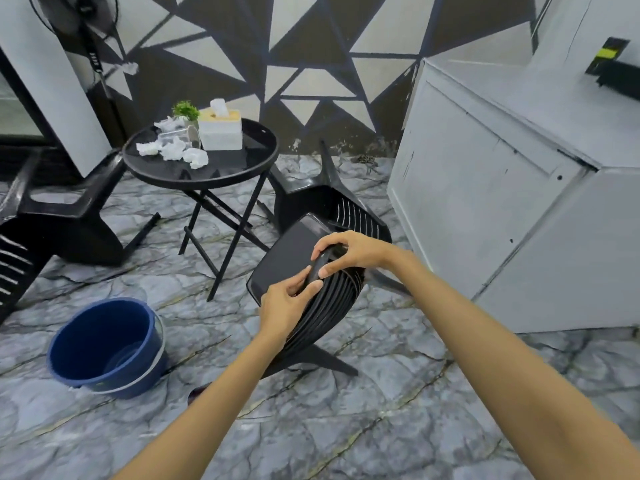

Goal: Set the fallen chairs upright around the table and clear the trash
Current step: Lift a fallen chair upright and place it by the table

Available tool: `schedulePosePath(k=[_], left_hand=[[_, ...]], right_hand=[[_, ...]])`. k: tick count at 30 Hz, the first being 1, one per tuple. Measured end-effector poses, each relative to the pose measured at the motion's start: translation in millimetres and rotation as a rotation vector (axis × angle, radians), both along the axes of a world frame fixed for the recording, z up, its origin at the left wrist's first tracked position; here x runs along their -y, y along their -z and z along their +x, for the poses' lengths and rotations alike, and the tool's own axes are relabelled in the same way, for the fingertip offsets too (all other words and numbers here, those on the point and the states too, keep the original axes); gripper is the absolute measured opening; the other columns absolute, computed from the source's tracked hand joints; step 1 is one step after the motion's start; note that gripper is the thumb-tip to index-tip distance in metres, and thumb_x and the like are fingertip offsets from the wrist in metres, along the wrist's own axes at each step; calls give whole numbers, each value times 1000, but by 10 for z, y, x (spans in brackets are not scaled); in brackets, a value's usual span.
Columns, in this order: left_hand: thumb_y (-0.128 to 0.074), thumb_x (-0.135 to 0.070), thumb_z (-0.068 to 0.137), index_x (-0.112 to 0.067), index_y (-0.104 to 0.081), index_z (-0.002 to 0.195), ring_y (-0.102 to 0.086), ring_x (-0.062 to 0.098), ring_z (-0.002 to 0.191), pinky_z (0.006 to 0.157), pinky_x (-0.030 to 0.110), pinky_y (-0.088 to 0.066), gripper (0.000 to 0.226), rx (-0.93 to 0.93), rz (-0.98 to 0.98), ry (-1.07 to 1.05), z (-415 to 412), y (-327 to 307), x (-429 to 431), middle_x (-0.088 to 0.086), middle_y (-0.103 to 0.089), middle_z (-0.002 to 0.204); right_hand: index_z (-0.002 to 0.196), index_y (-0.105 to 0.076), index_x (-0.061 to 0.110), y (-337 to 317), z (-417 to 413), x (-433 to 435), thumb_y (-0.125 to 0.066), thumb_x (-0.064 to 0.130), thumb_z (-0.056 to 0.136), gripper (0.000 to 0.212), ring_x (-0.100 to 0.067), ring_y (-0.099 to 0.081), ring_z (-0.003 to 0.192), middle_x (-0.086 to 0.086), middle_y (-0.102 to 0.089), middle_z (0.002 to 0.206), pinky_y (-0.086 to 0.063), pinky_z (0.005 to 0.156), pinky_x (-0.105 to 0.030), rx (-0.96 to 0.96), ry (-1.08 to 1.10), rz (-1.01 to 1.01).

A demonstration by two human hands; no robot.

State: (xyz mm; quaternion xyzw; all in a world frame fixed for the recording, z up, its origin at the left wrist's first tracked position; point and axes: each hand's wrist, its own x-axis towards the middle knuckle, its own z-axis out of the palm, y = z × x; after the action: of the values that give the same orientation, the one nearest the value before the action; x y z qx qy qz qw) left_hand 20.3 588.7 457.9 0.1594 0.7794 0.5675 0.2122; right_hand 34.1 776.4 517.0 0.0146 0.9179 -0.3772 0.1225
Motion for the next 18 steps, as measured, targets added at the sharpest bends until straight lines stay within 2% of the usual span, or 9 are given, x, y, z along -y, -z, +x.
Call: schedulePosePath(k=[2, 5, 9, 11, 15, 18], left_hand=[[-67, -48, 76, -33, -57, 125, -52, 12, 124, 108, 40, -40, 52, 9, 2, 28, -33, -59, -214, -1, -61, 129], [-68, -40, 79, -35, -52, 130, -52, 10, 124, 109, 40, -39, 54, 11, -1, 149, -85, -151, -490, -4, -60, 130], [-68, -28, 82, -37, -45, 134, -45, 6, 128, 113, 36, -35, 57, -17, -12, 305, -127, -271, -743, -6, -52, 137], [-68, -36, 79, -43, -42, 133, -43, 1, 128, 112, 28, -34, 60, -80, -73, 351, -129, -303, -842, -12, -51, 137], [-70, -66, 59, -53, -52, 121, -54, -4, 118, 103, 19, -42, 66, -53, -142, 358, -111, -345, -961, -24, -61, 122], [-68, -73, 53, -53, -63, 105, -58, -7, 111, 94, 10, -45, 56, -76, -223, 240, -26, -329, -991, -32, -64, 110]], right_hand=[[95, -66, 43, -38, 2, -262, -75, 56, 61, 38, -11, -49, 118, 16, -59, 113, -36, 108, -43, -3, 7, -19], [101, -67, 32, -90, 26, -650, -77, 39, 72, 32, -8, -52, 111, 16, -60, 108, -37, 108, -42, -15, 26, -98], [109, -65, 21, -163, 17, -1090, -73, 26, 81, 30, -5, -53, 109, 13, -60, 111, -38, 97, -23, -13, -2, -160], [110, -65, 19, -168, 0, -1333, -72, 26, 81, 30, -9, -51, 115, 5, -59, 120, -36, 92, -18, -27, -6, -178], [105, -66, 26, -102, -42, -1923, -72, 31, 80, 26, -5, -51, 115, 13, -59, 118, -34, 104, -29, -67, -22, -222], [108, -63, 24, -41, -15, -2447, -68, 26, 84, 25, 3, -48, 113, 19, -56, 115, -36, 95, -19, -97, -4, -310]])
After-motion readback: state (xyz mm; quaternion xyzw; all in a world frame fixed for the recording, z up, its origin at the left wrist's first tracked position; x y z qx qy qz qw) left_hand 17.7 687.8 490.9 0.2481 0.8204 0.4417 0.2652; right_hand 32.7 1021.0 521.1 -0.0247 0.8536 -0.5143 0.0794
